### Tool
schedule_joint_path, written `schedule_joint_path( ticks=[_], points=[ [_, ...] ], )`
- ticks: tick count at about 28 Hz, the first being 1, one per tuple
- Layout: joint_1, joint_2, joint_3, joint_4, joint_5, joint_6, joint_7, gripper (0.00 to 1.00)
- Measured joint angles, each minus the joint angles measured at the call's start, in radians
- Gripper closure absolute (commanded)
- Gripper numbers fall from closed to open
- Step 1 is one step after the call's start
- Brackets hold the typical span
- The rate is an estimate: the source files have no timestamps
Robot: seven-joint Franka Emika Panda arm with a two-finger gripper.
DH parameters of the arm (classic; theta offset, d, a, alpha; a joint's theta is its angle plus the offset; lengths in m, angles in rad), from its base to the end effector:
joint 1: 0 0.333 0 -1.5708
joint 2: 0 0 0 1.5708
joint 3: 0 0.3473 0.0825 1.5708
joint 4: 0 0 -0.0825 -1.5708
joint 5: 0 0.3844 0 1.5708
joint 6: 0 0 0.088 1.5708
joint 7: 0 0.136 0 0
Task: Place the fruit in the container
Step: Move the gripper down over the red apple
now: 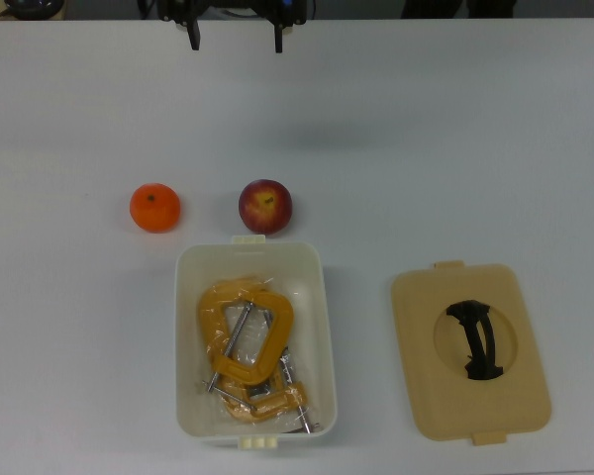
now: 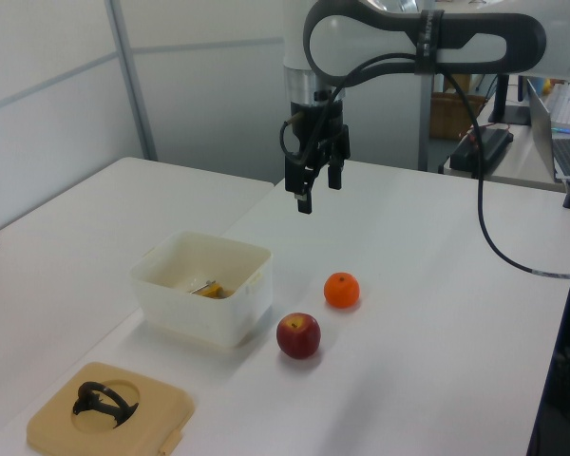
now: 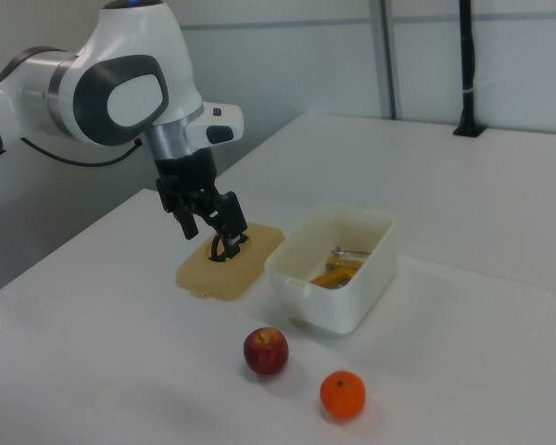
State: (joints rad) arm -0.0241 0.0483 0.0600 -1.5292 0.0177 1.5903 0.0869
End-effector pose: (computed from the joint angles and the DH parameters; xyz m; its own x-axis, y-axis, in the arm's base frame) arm 0.5734 0.0221 0.6210 0.9986 -0.0514 0.0110 -0.0512 -0.9985 -0.0216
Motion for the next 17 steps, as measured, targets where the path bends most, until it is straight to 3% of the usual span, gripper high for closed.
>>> schedule_joint_path(
  ticks=[6,17],
  points=[
    [-0.016,0.022,-0.013,-0.004,0.0,0.0,-0.004,0.0],
    [-0.004,0.149,-0.007,-0.022,-0.005,0.09,-0.079,0.0]
  ],
)
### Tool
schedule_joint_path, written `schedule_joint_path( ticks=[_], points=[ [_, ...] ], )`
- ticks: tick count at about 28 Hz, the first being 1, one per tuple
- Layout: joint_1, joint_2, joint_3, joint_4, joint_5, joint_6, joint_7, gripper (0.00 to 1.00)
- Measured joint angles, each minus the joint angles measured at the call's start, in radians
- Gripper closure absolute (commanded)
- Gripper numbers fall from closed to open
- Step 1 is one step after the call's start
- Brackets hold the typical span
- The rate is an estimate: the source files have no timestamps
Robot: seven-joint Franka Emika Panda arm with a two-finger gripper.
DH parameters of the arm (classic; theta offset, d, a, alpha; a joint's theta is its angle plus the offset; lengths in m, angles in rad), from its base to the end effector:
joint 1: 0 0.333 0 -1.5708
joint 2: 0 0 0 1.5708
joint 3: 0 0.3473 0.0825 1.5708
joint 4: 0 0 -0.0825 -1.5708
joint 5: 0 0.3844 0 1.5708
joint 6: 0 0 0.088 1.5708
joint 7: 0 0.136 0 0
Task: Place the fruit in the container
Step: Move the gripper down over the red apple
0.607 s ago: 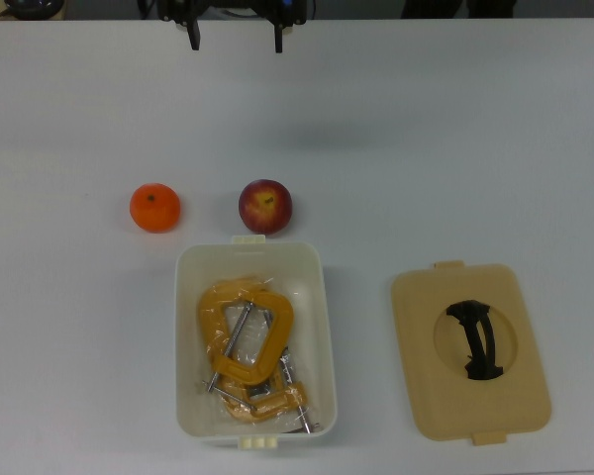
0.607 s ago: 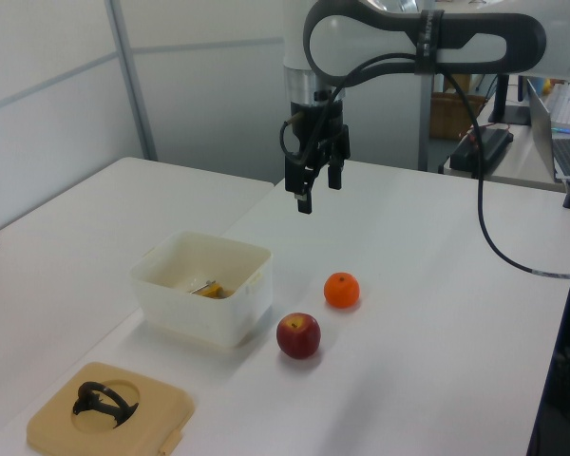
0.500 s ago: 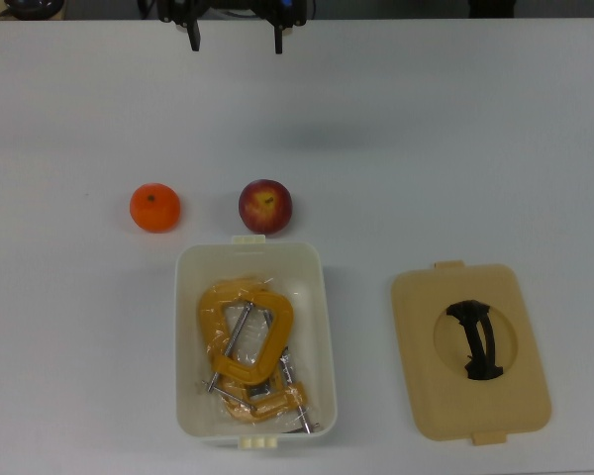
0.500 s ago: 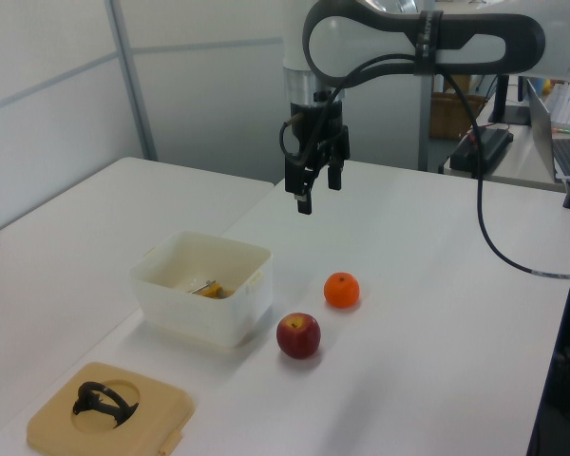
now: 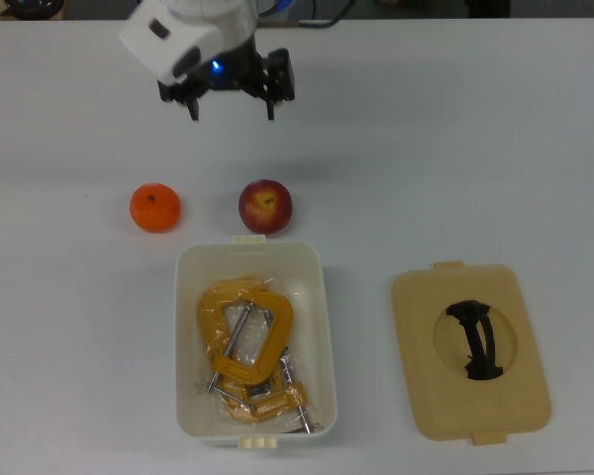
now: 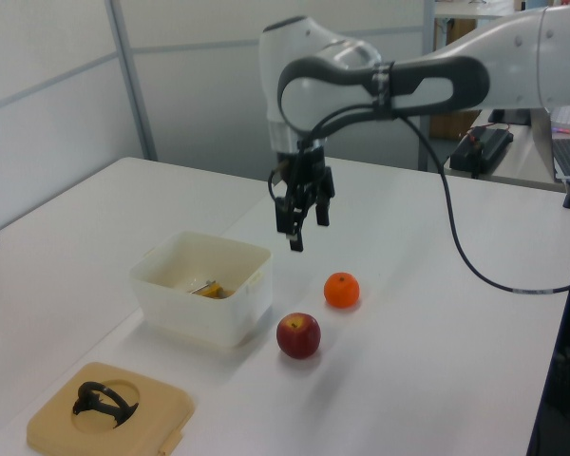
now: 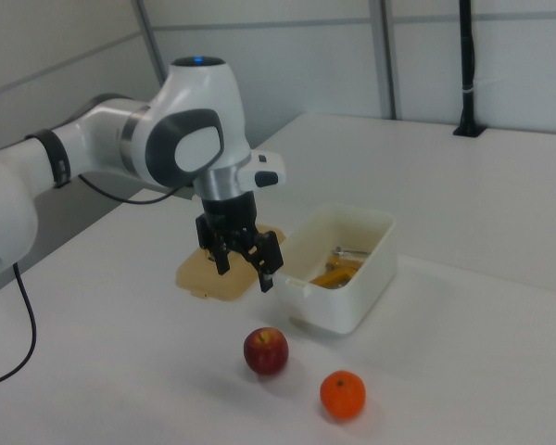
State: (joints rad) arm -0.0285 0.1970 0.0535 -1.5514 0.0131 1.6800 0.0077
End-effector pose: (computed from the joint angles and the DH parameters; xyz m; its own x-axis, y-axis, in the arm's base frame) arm 0.6201 0.0145 0.5292 0.9975 0.0155 -0.0683 0.0140 -0.9996 -0.0228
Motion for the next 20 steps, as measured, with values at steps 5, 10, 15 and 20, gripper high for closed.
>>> schedule_joint_path(
  ticks=[5,10,15,20],
  points=[
    [0.048,0.07,0.001,-0.026,-0.062,0.058,-0.046,0.0],
    [0.072,0.14,0.001,-0.046,-0.096,0.127,-0.047,0.0],
    [0.074,0.187,0.001,-0.069,-0.11,0.192,-0.055,0.0],
    [0.075,0.216,0.001,-0.084,-0.117,0.219,-0.06,0.0]
  ],
)
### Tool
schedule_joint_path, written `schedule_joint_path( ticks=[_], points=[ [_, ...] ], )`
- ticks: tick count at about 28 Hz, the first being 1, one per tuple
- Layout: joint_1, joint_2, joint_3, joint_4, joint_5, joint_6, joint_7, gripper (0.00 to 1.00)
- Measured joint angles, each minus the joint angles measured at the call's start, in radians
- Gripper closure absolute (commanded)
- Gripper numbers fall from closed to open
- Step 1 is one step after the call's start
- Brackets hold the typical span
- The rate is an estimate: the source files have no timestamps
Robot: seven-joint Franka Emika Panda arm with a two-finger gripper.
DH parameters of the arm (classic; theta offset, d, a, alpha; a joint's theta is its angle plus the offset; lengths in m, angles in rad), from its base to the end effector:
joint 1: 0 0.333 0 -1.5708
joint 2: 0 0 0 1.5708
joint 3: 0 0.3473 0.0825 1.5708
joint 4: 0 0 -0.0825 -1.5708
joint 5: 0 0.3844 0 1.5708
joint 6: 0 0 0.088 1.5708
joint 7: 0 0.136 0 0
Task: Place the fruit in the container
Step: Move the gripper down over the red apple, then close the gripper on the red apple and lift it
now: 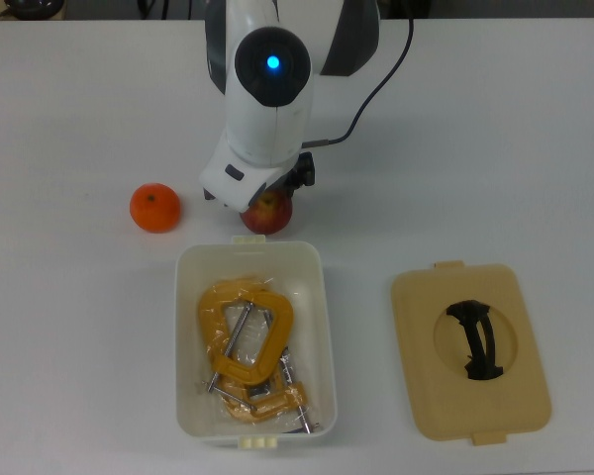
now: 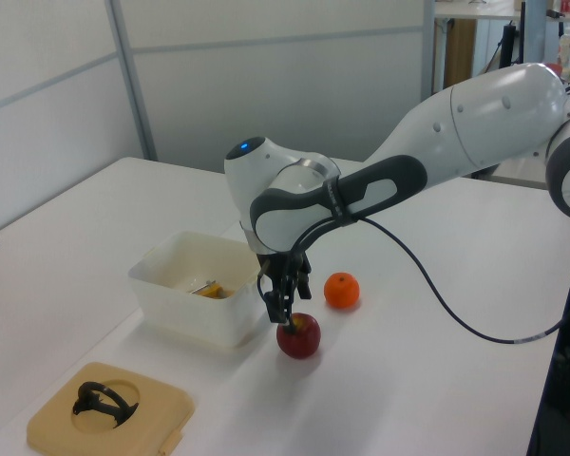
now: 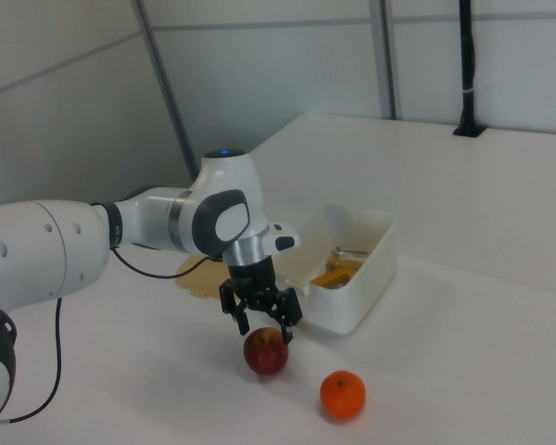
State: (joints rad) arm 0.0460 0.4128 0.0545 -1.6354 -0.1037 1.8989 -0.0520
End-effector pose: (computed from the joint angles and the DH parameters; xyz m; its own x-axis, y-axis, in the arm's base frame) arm 0.6593 0.0522 0.3677 0.9714 0.1822 -0.1524 0.1935 -0.9791 0.0624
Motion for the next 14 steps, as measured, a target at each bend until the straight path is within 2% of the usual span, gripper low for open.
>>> schedule_joint_path(
  ticks=[14],
  points=[
    [0.032,0.016,0.001,-0.038,0.0,0.043,-0.005,0.0]
  ],
)
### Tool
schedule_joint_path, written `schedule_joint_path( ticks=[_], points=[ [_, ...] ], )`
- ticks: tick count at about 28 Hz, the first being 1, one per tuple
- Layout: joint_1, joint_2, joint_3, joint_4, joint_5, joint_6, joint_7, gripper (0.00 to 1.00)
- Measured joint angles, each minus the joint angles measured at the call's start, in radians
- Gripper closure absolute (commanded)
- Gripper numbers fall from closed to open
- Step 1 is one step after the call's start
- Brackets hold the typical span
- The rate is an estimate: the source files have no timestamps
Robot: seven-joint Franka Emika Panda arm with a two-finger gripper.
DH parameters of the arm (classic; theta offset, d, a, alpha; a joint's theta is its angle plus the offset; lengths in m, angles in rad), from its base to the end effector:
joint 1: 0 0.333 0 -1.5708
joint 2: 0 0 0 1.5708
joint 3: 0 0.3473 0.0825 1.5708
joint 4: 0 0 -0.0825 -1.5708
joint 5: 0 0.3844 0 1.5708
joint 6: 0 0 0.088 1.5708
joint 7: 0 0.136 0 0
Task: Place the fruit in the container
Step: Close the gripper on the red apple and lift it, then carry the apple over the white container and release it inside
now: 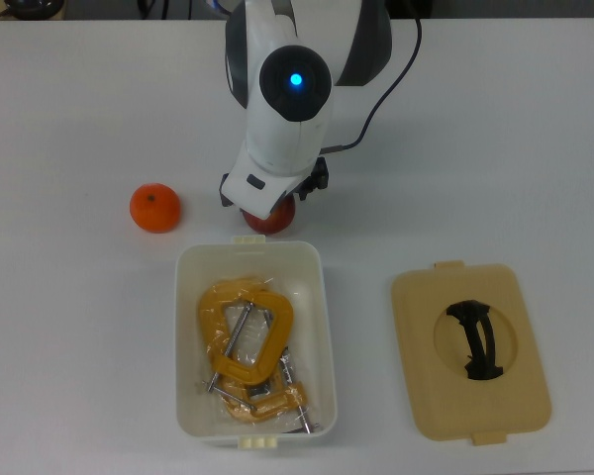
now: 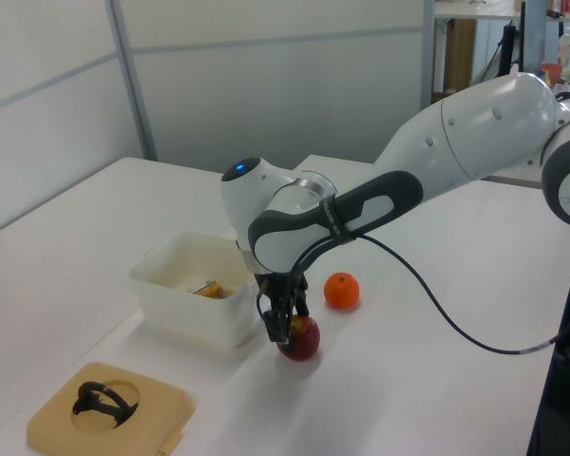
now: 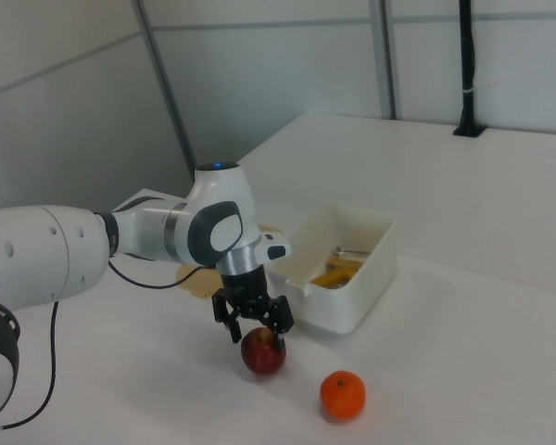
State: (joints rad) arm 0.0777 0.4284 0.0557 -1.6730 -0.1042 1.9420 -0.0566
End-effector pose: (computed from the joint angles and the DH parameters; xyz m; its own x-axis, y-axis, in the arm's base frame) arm 0.6540 0.0742 0.3436 0.9613 0.2226 -0.1624 0.2345 -0.9704 0.0576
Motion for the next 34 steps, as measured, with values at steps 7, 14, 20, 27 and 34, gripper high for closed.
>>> schedule_joint_path(
  ticks=[7,14,20,27,34],
  points=[
    [0.001,-0.002,-0.001,-0.007,0.0,0.006,0.0,0.48],
    [0.001,-0.019,-0.004,0.0,-0.001,0.006,0.001,0.48],
    [0.001,-0.104,-0.009,0.035,-0.001,0.006,0.005,0.48],
    [-0.003,-0.182,-0.012,0.111,-0.045,0.009,0.041,0.48],
    [-0.023,-0.135,-0.016,0.143,-0.065,0.285,0.157,0.46]
  ],
)
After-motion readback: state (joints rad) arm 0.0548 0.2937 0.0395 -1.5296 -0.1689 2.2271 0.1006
